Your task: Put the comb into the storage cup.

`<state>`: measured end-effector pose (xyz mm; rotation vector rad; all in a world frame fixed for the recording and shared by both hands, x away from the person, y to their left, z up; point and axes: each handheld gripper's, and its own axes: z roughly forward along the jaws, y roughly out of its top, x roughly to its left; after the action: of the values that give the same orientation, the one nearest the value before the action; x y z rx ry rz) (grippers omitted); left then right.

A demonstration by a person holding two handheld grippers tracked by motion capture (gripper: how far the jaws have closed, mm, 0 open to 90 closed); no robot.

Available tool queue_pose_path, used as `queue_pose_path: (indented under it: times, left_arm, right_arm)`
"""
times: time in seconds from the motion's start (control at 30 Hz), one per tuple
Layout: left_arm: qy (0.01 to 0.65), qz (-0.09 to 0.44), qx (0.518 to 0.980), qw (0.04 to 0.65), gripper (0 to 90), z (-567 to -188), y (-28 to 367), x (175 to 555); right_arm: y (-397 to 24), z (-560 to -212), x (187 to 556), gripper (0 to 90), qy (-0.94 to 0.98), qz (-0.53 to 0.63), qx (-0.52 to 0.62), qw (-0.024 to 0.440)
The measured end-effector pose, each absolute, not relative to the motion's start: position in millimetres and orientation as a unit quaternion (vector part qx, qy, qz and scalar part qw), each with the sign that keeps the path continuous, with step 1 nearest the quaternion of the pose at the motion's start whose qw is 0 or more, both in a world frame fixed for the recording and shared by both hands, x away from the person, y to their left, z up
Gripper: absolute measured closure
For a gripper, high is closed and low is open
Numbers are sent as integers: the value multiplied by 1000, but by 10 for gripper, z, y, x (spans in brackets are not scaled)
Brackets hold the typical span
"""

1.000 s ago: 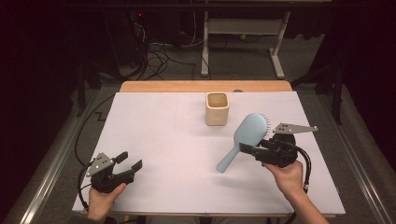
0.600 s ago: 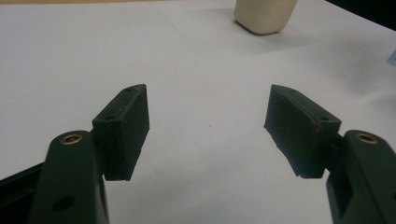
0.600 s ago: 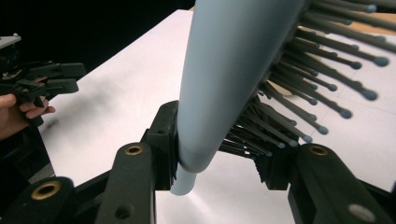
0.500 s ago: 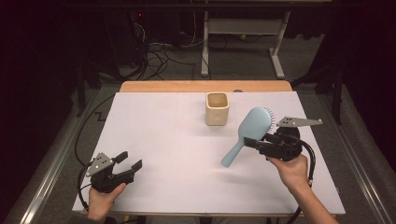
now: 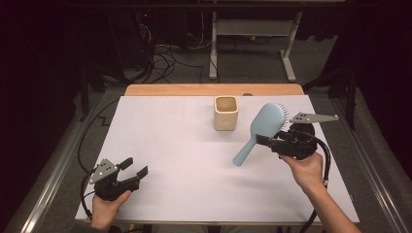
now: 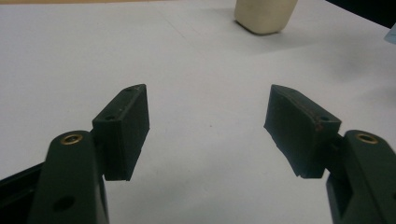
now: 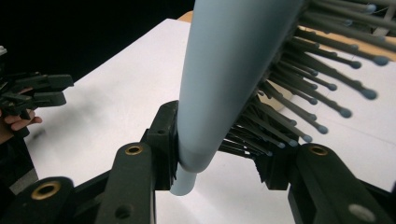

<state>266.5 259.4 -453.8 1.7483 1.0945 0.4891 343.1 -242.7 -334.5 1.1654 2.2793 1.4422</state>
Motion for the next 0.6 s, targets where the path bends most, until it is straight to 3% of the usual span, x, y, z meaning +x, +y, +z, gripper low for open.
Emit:
queue_pose_path:
  times: [0.6]
  left_arm:
    - [450, 201, 720, 489, 316, -4538, 2595, 2664]
  right_arm:
    - [-2451, -3223, 3590, 575, 764, 490, 404, 110]
